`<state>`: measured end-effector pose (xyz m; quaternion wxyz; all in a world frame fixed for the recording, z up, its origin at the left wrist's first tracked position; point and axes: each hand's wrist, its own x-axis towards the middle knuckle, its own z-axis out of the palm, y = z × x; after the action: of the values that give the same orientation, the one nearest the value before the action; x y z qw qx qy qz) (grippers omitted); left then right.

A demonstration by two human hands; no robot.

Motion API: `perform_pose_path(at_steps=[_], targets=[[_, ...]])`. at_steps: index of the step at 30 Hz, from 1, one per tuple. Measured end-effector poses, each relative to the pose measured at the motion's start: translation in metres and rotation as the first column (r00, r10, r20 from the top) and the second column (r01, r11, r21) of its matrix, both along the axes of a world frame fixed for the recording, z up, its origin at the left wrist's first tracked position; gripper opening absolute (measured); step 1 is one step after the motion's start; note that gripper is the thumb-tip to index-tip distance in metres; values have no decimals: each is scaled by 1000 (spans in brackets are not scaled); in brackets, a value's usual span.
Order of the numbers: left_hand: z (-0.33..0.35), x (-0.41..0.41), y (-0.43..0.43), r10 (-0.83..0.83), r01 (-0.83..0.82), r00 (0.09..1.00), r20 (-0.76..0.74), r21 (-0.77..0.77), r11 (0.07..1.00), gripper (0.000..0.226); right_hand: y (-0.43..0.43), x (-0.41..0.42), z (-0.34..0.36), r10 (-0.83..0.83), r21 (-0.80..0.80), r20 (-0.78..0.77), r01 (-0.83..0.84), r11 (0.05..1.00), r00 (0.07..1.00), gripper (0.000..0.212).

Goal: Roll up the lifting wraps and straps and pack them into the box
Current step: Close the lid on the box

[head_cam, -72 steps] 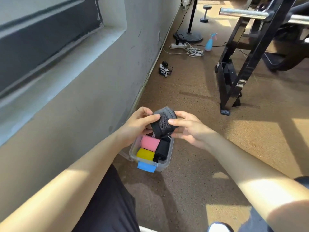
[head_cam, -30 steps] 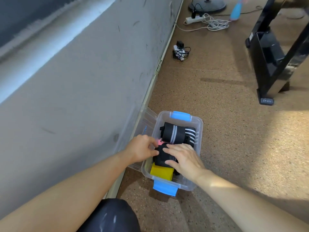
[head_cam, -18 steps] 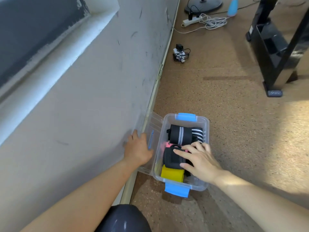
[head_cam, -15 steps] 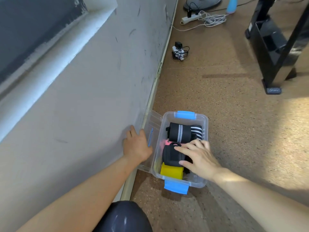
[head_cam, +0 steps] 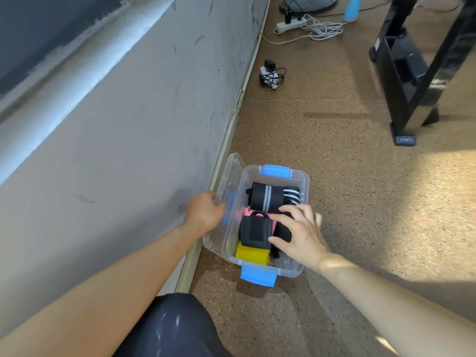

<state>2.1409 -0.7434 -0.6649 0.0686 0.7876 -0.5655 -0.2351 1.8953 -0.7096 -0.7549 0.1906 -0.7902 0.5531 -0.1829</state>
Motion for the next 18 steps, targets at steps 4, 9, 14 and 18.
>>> perform_pose_path(at_steps=[4, 9, 14, 18], targets=[[8, -7, 5, 16, -22, 994, -108, -52, 998, 36, -6, 1, 17, -214, 77, 202, 202, 976, 956, 38], [19, -29, 7, -77, 37, 959, -272, -149, 988, 47, -38, 20, 85, -558, 683, 619, -27, 730, 552, 45], [17, -44, 16, -260, 224, 888, -378, -138, 965, 52, -49, 31, 99, -640, 720, 642, -46, 692, 422, 58], [14, -42, 19, -388, 396, 797, -463, -84, 914, 61, -47, 23, 89, -570, 625, 599, 115, 772, 562, 64]])
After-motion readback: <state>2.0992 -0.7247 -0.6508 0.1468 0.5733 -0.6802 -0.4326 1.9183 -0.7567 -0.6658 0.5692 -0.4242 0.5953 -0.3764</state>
